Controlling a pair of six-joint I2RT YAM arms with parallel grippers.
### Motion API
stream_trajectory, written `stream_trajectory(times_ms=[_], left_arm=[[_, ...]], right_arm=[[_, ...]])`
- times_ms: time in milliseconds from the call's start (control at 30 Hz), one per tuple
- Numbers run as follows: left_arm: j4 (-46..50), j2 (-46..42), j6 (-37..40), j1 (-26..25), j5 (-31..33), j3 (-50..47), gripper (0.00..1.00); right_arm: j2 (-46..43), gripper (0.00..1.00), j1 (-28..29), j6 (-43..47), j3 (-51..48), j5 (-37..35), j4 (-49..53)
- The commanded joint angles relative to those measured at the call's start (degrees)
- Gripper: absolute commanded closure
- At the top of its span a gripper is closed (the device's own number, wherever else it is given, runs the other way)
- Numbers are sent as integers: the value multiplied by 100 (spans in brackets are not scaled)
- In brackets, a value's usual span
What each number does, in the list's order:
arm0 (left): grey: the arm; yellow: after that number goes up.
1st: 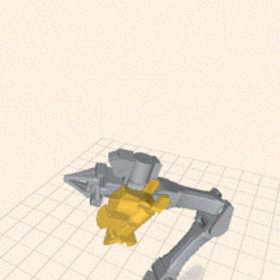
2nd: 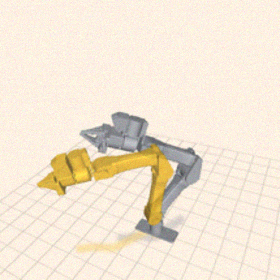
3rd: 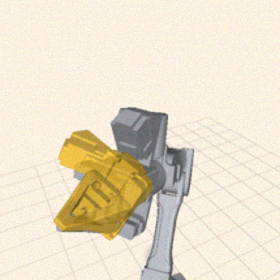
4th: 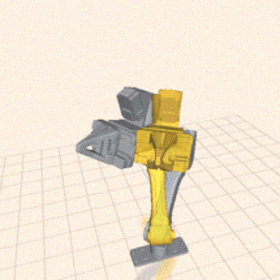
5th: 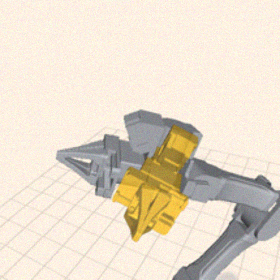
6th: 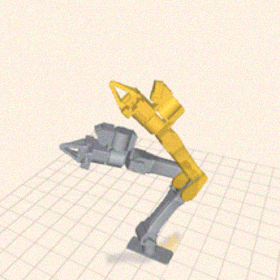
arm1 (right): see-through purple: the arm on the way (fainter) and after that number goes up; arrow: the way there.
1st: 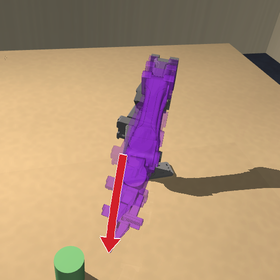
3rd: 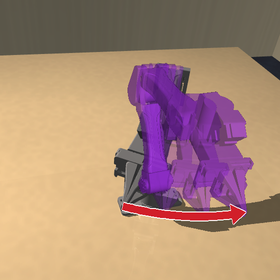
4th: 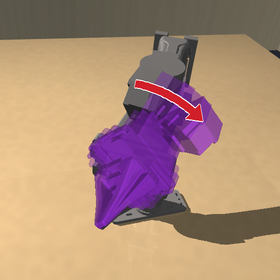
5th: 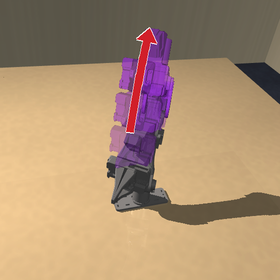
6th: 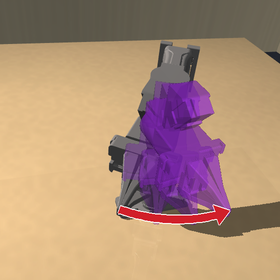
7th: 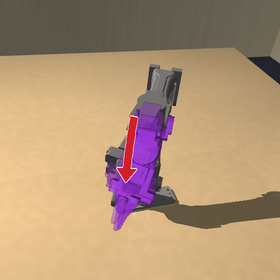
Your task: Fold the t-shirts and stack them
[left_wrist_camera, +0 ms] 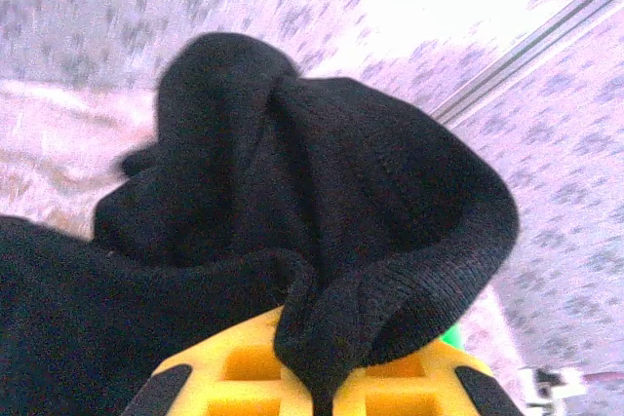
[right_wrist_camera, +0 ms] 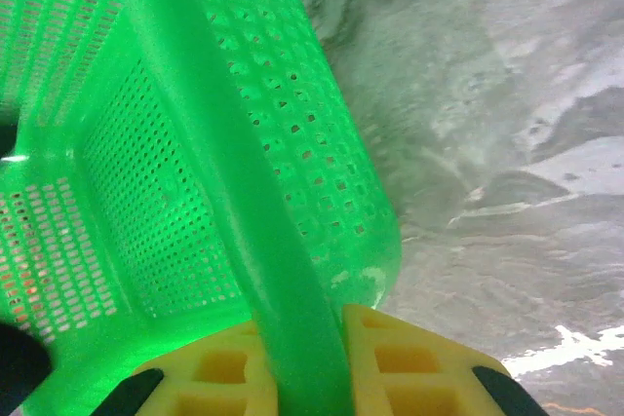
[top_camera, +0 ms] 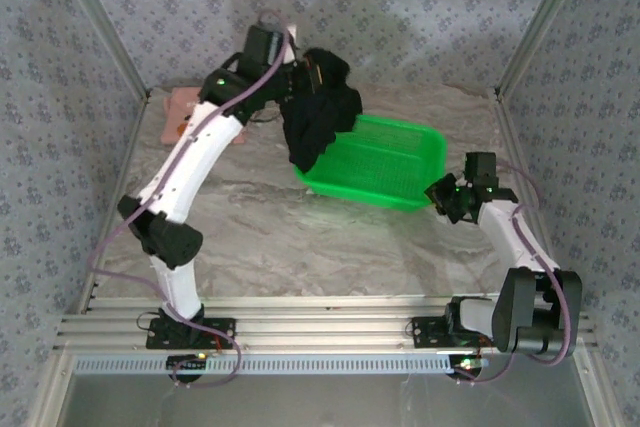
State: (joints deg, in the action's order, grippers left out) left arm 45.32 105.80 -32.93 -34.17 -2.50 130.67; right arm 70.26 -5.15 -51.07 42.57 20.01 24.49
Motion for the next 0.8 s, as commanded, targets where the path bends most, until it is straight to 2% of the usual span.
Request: stream_trajectory(times_ms=[0,133,233,400,500,667,767], left_arm=[[48,-354,300,-141,45,1170,100],[888,-406,707,-290,85,2467,100],[1228,-925,935,-434,387,2111,100],[381,-2663,959,-469,761,-695,100],[119,-3380,881,-461,863,-2017,100],[15,-3983,788,-466,809,-3377,100],[-221,-4245,747,-462,717,-4009,100]], right_arm=[[-66,97,-363,-717,-188,-640,-137],[-57,100,-697,-1814,-548,-1244,-734],[-35,100,-795,-2866,-710,-1838,-1143],[238,100,-709,-3765,-295,-2670,-953],[517,100,-630,-4368,-148,-3028,-969],[881,100,-501,-5286,63,-3623,-906],[1239,100,-467,-5358,310,-3678,-1021]])
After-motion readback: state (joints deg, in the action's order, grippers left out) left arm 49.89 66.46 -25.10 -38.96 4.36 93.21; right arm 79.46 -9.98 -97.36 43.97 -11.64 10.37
